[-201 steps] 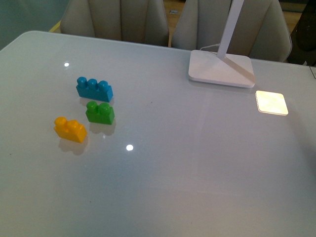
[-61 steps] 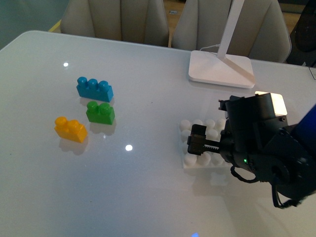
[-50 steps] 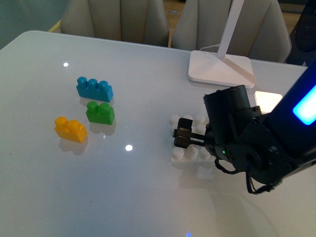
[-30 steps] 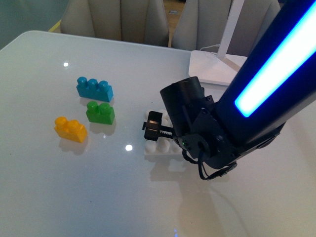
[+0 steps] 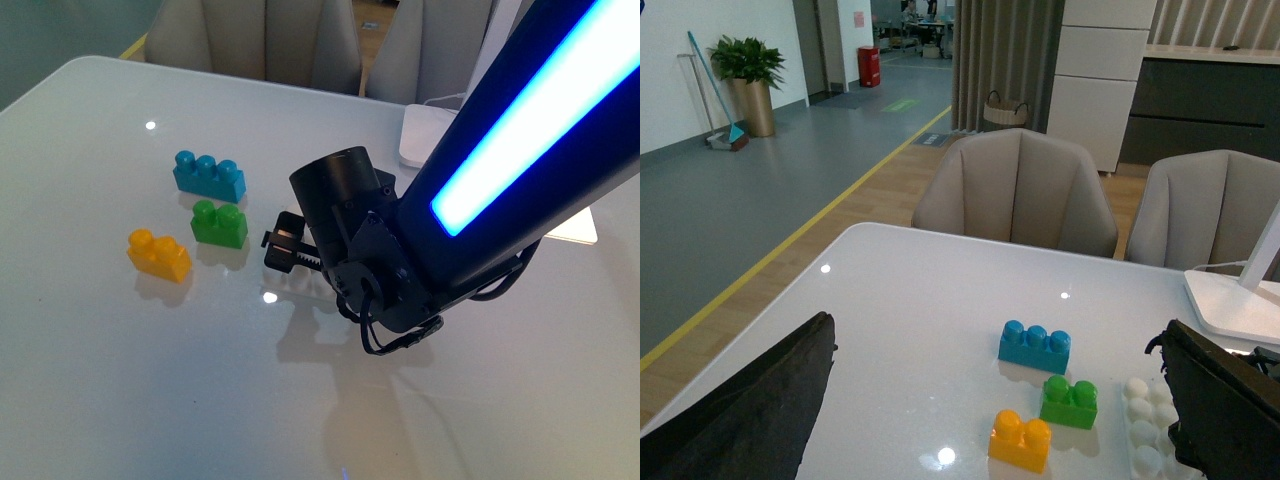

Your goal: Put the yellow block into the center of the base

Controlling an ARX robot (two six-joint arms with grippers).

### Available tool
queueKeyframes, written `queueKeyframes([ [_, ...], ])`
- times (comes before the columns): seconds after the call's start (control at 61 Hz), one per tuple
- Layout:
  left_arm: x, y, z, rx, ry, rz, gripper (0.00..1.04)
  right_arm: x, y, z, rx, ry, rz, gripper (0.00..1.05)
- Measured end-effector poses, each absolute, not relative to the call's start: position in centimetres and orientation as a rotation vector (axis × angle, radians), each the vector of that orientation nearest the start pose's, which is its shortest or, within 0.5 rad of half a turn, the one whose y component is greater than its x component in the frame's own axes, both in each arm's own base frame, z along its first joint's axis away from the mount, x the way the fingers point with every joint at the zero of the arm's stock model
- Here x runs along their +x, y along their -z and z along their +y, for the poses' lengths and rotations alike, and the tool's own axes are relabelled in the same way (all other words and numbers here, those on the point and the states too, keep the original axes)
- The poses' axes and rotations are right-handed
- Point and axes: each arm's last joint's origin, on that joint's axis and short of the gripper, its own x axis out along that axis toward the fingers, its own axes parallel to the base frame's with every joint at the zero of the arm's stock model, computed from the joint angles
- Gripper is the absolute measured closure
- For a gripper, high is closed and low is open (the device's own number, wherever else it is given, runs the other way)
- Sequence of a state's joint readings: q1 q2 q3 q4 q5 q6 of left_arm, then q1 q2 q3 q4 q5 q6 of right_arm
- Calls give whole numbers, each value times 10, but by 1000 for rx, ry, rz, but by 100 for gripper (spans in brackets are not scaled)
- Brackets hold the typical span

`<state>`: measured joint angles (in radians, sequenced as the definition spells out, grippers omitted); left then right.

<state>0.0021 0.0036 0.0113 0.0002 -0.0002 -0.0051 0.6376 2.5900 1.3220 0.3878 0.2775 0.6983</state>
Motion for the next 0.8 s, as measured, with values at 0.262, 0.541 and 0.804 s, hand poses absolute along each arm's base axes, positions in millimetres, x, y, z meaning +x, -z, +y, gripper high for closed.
queueKeyframes([
  [0.262, 97, -167, 0, -5, -2, -8, 7, 357, 42, 241, 326, -50, 838, 9],
  [0.541, 97, -167, 0, -5, -2, -8, 7, 357, 34, 215, 351, -37, 837, 9],
  [0.804, 97, -167, 0, -5, -2, -8, 7, 353, -14, 193, 368, -87, 723, 9],
])
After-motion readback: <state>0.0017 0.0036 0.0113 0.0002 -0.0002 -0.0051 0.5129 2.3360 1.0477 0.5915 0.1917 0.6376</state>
